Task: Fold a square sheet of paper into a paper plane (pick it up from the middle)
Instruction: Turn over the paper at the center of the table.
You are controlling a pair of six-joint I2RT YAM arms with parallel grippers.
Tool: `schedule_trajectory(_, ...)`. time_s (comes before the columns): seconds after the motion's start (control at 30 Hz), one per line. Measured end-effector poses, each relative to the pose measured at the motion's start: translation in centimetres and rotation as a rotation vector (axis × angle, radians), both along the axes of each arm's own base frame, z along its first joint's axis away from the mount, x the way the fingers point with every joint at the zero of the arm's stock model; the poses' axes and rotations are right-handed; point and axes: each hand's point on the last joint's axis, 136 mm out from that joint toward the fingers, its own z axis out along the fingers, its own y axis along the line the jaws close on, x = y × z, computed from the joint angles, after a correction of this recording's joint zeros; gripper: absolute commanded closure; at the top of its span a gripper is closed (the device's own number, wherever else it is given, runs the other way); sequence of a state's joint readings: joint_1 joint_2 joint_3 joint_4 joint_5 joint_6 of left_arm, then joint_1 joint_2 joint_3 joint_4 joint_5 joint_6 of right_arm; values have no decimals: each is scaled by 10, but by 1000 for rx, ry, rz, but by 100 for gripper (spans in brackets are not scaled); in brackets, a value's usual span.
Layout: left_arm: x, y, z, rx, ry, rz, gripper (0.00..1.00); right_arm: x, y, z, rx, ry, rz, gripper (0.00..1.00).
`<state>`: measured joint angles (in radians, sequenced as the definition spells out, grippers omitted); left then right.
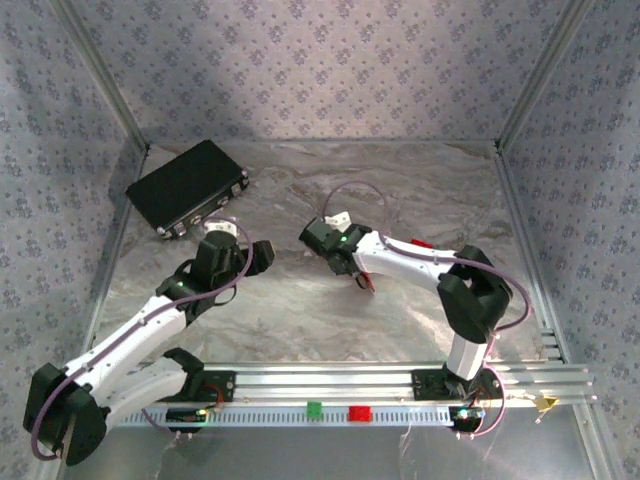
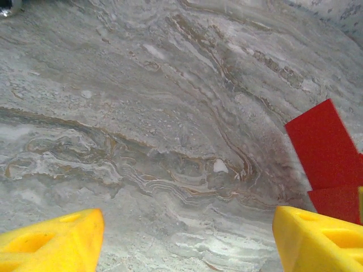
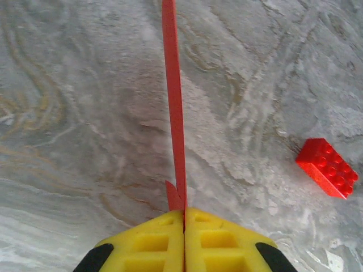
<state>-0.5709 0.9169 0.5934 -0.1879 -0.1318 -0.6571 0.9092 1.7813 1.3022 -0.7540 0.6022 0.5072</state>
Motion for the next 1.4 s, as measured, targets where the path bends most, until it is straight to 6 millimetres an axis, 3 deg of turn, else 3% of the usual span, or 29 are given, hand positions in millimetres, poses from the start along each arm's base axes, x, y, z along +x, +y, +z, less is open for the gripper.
schedule_trajectory(0.4, -8, 15, 11, -6, -32, 43, 23, -10, 53, -25, 159, 143, 78, 78)
schedule_trajectory(0.53, -9, 16, 12, -9, -36, 45, 23, -12, 70, -27, 273, 198, 98, 57)
schedule_trajectory(0.67, -10, 16, 11, -9, -32, 41, 26, -11, 82, -21, 433, 217, 110, 50)
schedule_trajectory(0.8, -11, 14, -2, 18, 15, 29, 36, -11, 69, -3, 601, 207, 97, 55)
schedule_trajectory(0.9, -10, 8, -17, 42, 80, 0, 42, -3, 46, 5, 740, 186, 40, 58)
schedule_trajectory(1.13, -9, -16, -46, 38, 208, -88, 54, 0, -4, -23, 927, 204, -134, 70)
schedule_trajectory(1.4, -2, -40, -60, -21, 283, -141, 55, 0, -11, -31, 1047, 226, -179, 72)
